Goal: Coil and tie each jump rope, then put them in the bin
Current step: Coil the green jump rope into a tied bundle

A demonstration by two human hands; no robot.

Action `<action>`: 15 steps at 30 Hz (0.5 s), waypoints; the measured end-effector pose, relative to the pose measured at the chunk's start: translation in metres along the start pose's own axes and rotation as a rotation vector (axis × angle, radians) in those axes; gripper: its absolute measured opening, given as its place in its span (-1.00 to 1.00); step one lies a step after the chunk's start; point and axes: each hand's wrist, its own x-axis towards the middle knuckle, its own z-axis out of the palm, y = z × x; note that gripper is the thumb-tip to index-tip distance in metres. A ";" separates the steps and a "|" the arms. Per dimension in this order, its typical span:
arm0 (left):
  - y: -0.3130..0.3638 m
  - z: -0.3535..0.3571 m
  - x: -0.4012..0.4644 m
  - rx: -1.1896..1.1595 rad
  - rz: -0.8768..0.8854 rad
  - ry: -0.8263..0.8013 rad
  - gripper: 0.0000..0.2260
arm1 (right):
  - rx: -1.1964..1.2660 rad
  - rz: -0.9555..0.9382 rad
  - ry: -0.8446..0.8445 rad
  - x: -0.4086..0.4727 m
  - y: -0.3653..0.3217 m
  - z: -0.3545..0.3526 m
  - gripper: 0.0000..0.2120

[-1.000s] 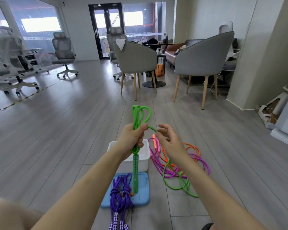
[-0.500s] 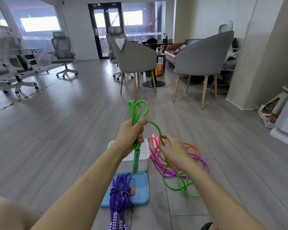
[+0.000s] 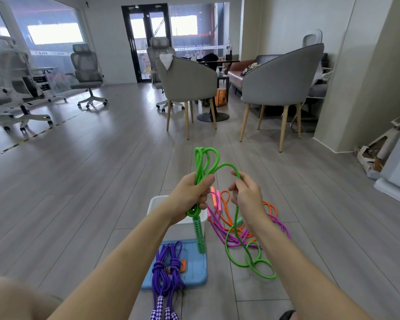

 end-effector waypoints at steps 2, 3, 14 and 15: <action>0.001 0.002 -0.003 0.063 0.001 -0.065 -0.81 | 0.100 -0.010 -0.016 -0.002 -0.010 0.002 -0.91; 0.001 0.005 -0.005 0.079 0.001 -0.100 -0.84 | 0.133 -0.018 -0.030 -0.003 -0.014 0.003 -0.94; 0.017 -0.009 -0.001 -0.296 0.081 0.201 -0.74 | -0.086 -0.070 -0.109 0.000 0.006 -0.011 -0.98; 0.019 -0.011 -0.002 -0.309 0.102 0.217 -0.74 | -0.108 -0.057 -0.133 -0.001 0.009 -0.013 -0.96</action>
